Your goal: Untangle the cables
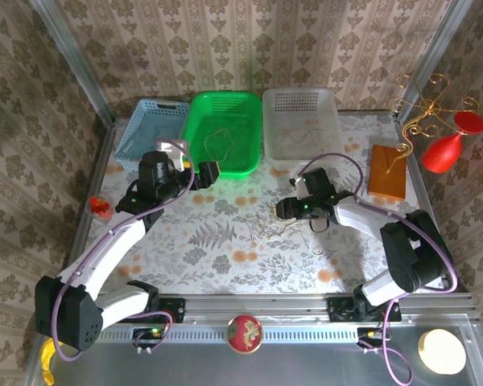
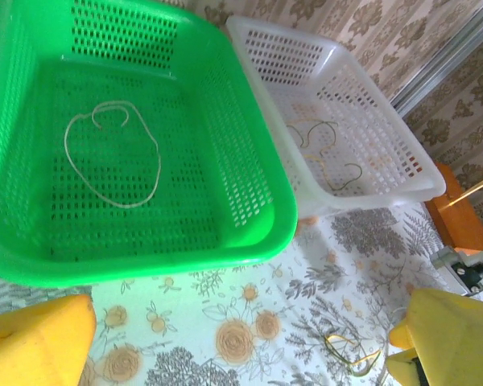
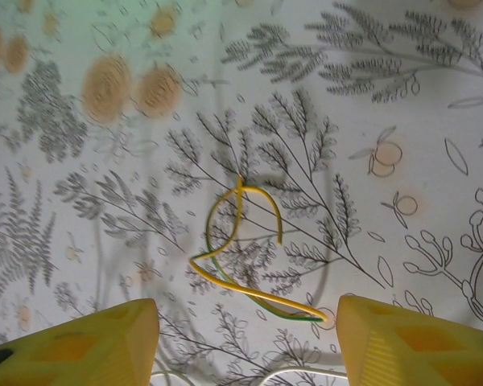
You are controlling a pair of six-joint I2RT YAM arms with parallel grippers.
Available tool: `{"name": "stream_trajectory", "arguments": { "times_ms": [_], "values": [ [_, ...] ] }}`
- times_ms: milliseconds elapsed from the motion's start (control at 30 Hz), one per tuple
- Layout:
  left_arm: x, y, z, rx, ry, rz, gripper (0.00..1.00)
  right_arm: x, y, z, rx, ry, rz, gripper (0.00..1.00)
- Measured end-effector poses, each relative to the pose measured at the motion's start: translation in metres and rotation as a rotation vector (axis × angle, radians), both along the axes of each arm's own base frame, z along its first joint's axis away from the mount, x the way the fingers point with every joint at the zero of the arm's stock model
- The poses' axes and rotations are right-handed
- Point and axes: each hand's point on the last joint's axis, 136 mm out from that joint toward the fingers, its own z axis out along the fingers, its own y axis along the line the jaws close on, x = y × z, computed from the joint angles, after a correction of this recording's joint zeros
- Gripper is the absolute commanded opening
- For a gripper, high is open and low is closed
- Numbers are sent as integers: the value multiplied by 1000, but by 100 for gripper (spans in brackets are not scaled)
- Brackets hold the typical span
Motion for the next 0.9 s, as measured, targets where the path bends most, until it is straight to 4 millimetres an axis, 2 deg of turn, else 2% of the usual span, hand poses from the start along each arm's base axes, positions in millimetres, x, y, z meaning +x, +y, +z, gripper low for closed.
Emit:
{"name": "stream_trajectory", "arguments": {
  "times_ms": [333,600,700,833,900],
  "values": [
    [-4,1,-12,-24,47,16,100,2,-1,-10,-20,3,3,61],
    [-4,2,-13,-28,52,19,100,1,-4,-24,-43,25,-5,56],
    [-4,2,-13,-29,52,19,100,3,-3,-28,-42,24,-6,46],
    [-4,1,-13,-29,51,19,100,7,-2,-35,-40,35,-10,18],
    [-4,1,-12,-30,49,19,100,9,2,-33,-28,33,-3,8]
  ]
}}
